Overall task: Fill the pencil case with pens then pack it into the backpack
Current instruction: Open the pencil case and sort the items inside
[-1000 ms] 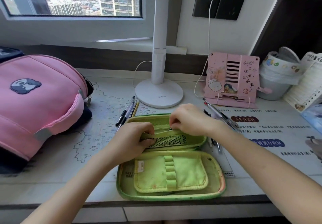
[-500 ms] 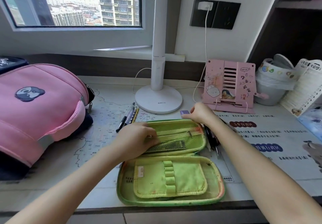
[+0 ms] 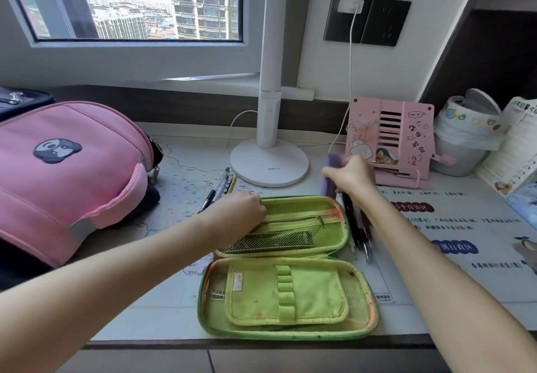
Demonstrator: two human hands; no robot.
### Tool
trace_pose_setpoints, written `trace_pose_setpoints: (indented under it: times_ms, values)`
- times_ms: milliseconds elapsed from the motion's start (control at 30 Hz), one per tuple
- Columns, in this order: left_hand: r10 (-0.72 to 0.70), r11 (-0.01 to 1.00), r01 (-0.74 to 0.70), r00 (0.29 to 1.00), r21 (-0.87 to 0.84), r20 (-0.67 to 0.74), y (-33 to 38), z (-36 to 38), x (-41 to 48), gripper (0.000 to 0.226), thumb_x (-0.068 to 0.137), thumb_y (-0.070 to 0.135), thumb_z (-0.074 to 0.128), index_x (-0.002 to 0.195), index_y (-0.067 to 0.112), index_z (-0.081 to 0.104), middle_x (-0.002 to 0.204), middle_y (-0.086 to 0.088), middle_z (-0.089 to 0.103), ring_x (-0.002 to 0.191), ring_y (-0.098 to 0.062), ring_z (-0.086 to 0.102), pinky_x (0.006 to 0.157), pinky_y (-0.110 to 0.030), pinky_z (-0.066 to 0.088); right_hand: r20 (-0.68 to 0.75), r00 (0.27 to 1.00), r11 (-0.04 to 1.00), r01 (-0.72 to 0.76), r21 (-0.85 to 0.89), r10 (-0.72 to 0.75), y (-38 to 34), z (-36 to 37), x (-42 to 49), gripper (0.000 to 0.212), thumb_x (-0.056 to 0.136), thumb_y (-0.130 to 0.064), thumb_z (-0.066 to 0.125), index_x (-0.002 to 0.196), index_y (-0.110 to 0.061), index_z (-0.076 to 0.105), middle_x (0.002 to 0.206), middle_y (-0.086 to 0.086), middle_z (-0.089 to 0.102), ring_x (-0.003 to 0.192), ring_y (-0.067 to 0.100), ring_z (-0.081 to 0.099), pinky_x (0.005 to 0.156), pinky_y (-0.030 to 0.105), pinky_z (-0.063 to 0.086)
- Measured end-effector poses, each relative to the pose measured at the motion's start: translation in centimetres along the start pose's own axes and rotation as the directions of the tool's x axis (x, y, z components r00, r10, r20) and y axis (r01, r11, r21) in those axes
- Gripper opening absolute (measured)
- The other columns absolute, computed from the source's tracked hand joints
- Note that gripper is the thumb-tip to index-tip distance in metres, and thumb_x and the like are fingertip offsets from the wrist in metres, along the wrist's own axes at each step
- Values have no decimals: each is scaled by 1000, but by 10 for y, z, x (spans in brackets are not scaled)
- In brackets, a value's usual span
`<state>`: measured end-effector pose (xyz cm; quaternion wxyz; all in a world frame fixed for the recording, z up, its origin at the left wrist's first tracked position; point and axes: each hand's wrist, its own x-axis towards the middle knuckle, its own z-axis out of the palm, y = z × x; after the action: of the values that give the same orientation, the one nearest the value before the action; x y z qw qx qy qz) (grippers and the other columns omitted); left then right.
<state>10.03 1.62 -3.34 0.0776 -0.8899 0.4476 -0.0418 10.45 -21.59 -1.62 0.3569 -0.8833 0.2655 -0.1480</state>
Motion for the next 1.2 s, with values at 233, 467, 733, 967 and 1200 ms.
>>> trace_pose_setpoints:
  times_ms: [233, 467, 733, 967, 1200]
  values:
    - [46, 997, -46, 999, 55, 12, 7, 4, -1, 19, 92, 6, 44, 99, 2, 62, 92, -9, 65, 81, -22, 60, 77, -28, 53, -314, 897, 839, 414, 351, -312, -5, -34, -56, 23, 76, -11, 66, 94, -17, 52, 78, -2, 63, 69, 20, 65, 62, 31, 55]
    - [-243, 928, 212, 968, -307, -66, -7, -7, 0, 16, 84, 7, 51, 88, 6, 66, 88, -8, 68, 73, -19, 56, 67, -24, 46, 55, 987, 641, 54, 766, -149, 16, -17, -101, 26, 79, 5, 64, 92, -11, 49, 80, 12, 64, 56, 18, 67, 56, 28, 58]
    - [-281, 882, 175, 941, -438, -189, -10, -13, -10, 11, 80, 11, 55, 84, 8, 65, 86, -7, 67, 74, -20, 55, 67, -28, 45, 162, 938, 826, 178, 535, -307, 13, 22, -110, 34, 66, -3, 80, 85, -18, 55, 89, 10, 67, 80, 19, 63, 76, 28, 52]
    - [-220, 887, 74, 936, -455, -276, -3, -15, -13, 5, 80, 8, 57, 80, 11, 61, 86, -5, 64, 74, -22, 57, 67, -35, 50, -12, 759, 754, 644, -129, -651, 9, 34, -107, 15, 65, -22, 82, 78, -18, 76, 86, 2, 65, 83, 23, 51, 71, 29, 37]
    - [-146, 905, 0, 940, -424, -310, -5, -7, -14, 4, 81, 8, 57, 81, 9, 61, 85, -3, 63, 75, -22, 57, 67, -33, 50, -76, 748, 696, 568, -440, -659, 5, 38, -100, 35, 63, -39, 79, 72, -17, 53, 77, 1, 55, 74, 22, 48, 66, 33, 34]
